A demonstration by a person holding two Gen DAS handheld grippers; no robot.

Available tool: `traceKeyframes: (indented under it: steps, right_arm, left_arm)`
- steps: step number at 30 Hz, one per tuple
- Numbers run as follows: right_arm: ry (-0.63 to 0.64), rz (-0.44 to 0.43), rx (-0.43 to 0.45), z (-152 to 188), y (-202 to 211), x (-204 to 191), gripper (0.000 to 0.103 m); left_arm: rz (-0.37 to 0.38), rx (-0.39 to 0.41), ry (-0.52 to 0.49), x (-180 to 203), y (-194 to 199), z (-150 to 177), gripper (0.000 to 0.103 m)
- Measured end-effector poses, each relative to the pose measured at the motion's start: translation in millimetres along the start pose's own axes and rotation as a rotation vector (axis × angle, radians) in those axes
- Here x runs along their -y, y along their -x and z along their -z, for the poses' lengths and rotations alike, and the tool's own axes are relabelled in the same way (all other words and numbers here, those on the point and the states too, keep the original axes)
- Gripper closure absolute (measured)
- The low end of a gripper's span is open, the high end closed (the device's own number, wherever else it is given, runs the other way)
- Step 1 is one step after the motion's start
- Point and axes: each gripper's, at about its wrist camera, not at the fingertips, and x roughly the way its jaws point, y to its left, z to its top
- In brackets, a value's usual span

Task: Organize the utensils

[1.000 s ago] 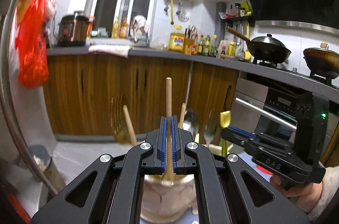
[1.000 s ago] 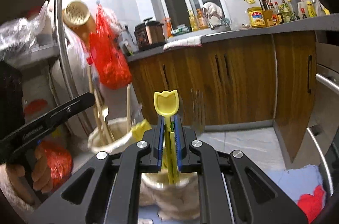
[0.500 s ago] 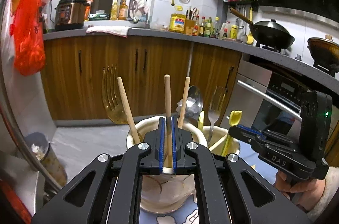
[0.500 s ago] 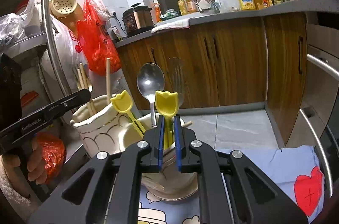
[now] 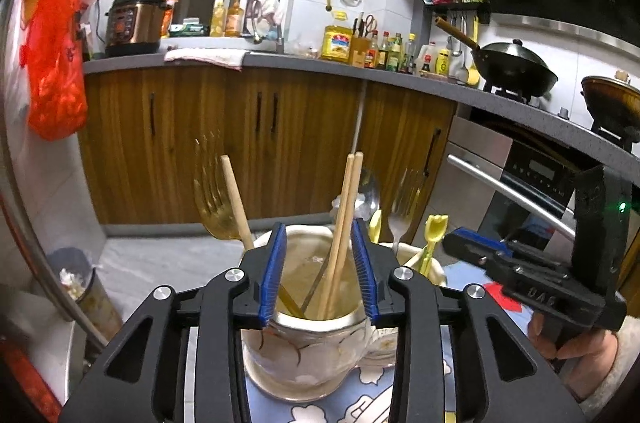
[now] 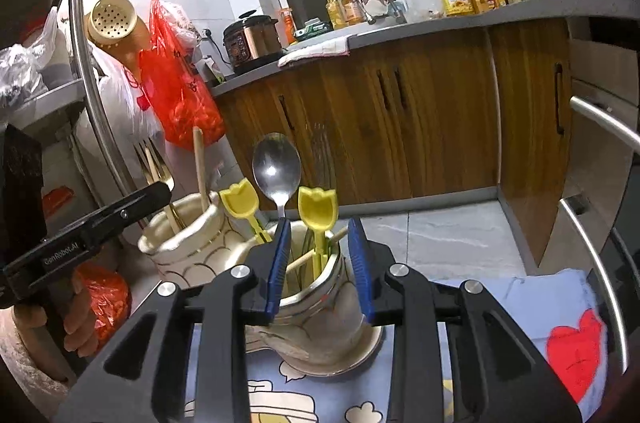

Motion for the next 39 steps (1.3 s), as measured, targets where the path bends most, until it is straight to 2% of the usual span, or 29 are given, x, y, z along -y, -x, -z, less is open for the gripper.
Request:
traceKeyframes:
  steps: [1, 5, 8, 15, 18, 22, 24, 31, 39]
  right_arm:
    - [-0.003, -0.001, 0.005, -2.6, 5.3, -0.8, 0.062]
    - [-0.024, 0.007, -0.001, -15.1, 34.7, -4.2, 0.053]
    - [-0.023, 0.018, -0.020, -17.3, 52.0, -10.2, 0.040]
    - [0.007, 0.013, -0.075, 1.6, 92.3, -24.1, 0.020]
    - [0.007, 0.006, -0.090, 16.1, 100.8, -26.5, 0.014]
    - [0.043, 0.043, -0.061, 32.0, 108.0, -26.7, 0.006]
    - [0.063, 0.062, -0.050, 38.1, 107.9, -25.3, 0.006]
    - [0.085, 0.126, -0.016, 52.2, 103.5, -11.7, 0.006]
    - [0.148, 0.156, -0.006, 64.1, 96.9, -14.0, 0.005]
  left_arm:
    - [-0.002, 0.002, 0.000, 0.5, 4.6, -1.4, 0.057]
    - [-0.001, -0.010, -0.007, 4.7, 28.5, -5.9, 0.047]
    - [-0.020, -0.019, -0.020, 10.9, 48.9, -4.0, 0.031]
    - [-0.033, -0.040, -0.013, 23.2, 88.1, 19.6, 0.013]
    - [-0.050, -0.046, -0.002, 24.4, 93.6, 32.7, 0.011]
    - [-0.114, -0.028, -0.019, 25.4, 96.2, 50.2, 0.007]
    - [-0.140, -0.022, -0.032, 25.6, 94.1, 59.1, 0.006]
    - [-0.151, -0.054, -0.036, 23.1, 81.4, 81.8, 0.005]
    - [-0.150, -0.062, -0.108, 36.8, 74.9, 87.2, 0.005]
